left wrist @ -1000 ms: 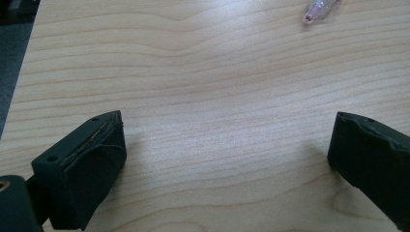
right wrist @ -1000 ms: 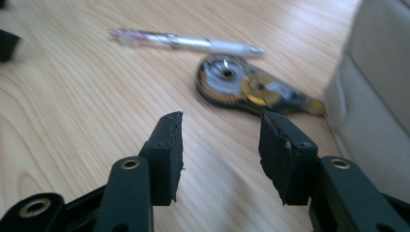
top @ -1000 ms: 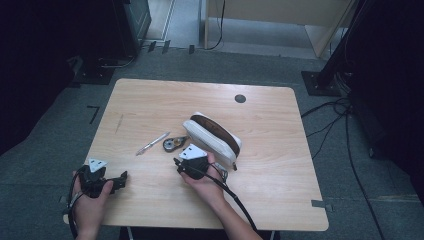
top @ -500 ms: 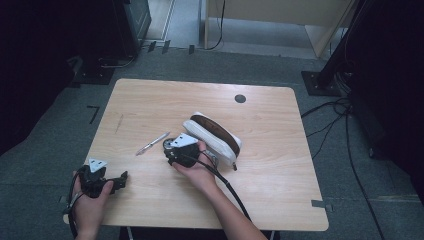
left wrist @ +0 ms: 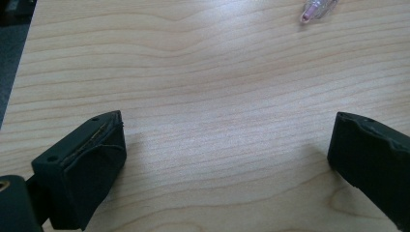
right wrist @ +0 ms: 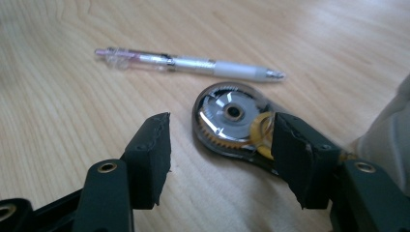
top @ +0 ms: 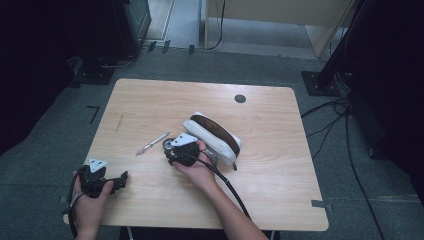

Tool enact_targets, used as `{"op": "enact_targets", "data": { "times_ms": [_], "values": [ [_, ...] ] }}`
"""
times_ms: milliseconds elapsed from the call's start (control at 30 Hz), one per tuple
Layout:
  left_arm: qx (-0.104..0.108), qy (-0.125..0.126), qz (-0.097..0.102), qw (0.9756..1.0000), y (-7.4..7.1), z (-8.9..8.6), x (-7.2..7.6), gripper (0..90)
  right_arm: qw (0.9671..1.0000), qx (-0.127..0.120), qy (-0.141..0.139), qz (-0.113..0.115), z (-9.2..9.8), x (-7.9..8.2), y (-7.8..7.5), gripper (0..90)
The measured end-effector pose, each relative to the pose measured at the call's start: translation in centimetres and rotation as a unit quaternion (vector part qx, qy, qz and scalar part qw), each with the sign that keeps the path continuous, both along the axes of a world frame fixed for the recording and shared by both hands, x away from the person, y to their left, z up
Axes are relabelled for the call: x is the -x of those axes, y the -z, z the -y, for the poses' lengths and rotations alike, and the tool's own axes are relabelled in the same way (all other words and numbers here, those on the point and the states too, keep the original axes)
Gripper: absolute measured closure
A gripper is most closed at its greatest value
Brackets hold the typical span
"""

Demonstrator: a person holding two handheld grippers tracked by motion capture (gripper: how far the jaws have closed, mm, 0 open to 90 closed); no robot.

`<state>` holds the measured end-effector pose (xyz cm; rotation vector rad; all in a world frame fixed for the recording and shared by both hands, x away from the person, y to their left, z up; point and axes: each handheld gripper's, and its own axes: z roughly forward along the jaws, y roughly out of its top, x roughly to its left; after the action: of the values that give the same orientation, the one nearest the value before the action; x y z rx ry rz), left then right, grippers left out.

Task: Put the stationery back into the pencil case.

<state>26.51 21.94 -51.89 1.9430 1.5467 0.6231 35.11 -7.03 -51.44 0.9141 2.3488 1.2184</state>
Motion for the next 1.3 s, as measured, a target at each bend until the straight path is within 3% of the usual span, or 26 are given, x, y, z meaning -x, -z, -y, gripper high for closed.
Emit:
{"op": "enact_targets", "data": {
  "times_ms": [300, 600, 800, 1100, 1300],
  "values": [
    [0.0, 0.0, 0.0, 1.0, 0.0, 0.0, 0.0, 0.3, 0.9999, 0.01, -0.002, -0.01, 0.1, -0.1, 0.4, 39.1],
    [0.0, 0.005, -0.001, 1.0, 0.0, 0.1, 0.0, 0.3, 0.9996, 0.005, -0.015, -0.024, 0.2, 1.0, 0.2, 39.0],
    [-0.001, 0.032, -0.001, 0.9995, 0.0, 0.7, 0.2, 0.3, 0.9993, 0.003, -0.018, -0.033, 0.7, 2.8, 0.1, 39.0],
    [0.006, 0.038, 0.002, 0.9993, 0.0, 1.3, 0.3, 0.3, 0.9991, 0.012, -0.012, -0.039, 2.4, 6.6, -0.1, 38.2],
    [0.007, 0.034, 0.02, 0.9992, -0.2, 1.8, 0.6, 0.3, 0.9985, -0.016, 0.006, -0.052, 3.8, 9.2, 0.0, 37.4]
  ]
}}
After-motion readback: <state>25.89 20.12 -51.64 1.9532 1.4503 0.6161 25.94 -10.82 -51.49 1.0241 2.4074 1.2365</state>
